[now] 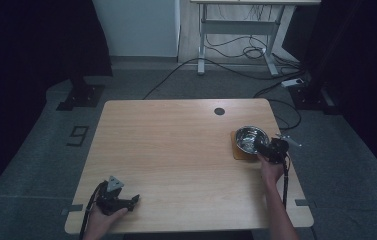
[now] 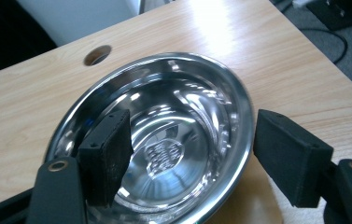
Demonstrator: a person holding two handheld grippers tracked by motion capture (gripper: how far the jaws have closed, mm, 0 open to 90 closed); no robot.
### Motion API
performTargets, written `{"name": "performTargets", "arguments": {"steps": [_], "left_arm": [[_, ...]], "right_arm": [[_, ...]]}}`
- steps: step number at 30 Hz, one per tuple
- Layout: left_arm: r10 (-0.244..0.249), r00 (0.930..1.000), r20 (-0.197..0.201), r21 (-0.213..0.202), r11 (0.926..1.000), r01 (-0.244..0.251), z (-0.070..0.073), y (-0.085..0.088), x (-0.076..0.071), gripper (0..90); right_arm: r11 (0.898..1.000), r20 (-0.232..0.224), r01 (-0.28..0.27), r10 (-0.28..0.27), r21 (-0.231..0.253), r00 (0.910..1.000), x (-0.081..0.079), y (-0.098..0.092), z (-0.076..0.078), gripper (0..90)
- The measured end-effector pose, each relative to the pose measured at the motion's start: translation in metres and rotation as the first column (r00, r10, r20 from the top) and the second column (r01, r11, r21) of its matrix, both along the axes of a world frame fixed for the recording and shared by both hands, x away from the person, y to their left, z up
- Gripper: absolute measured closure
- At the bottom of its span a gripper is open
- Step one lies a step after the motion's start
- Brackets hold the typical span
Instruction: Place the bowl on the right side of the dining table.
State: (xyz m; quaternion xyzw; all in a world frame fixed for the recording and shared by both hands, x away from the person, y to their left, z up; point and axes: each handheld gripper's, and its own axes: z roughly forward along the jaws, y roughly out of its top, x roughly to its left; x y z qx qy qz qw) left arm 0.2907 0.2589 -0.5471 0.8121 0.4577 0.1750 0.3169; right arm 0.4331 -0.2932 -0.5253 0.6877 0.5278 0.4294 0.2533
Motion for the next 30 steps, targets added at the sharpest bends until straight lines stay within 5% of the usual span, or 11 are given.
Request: {"name": "performTargets", "arguments": {"steps": [10,18,30], "left_arm": [[0.000,1.0000,0.000,0.000,1.0000,0.000,0.000,0.000,0.000,7.0],[-0.002,1.0000,0.000,-0.001,1.0000,0.002,0.000,0.000,0.000,7.0],[-0.003,1.0000,0.000,-0.001,1.0000,0.003,0.000,0.000,0.001,7.0]], "right_arm": [[0.999,0.030,-0.032,0.033,-0.035,0.9990,-0.020,0.000,0.010,27.9],[0.989,0.003,-0.130,0.130,-0.074,0.9915,-0.042,0.001,0.009,28.8],[0.951,-0.015,-0.298,0.298,-0.079,0.9545,-0.090,0.016,0.006,28.3]]}}
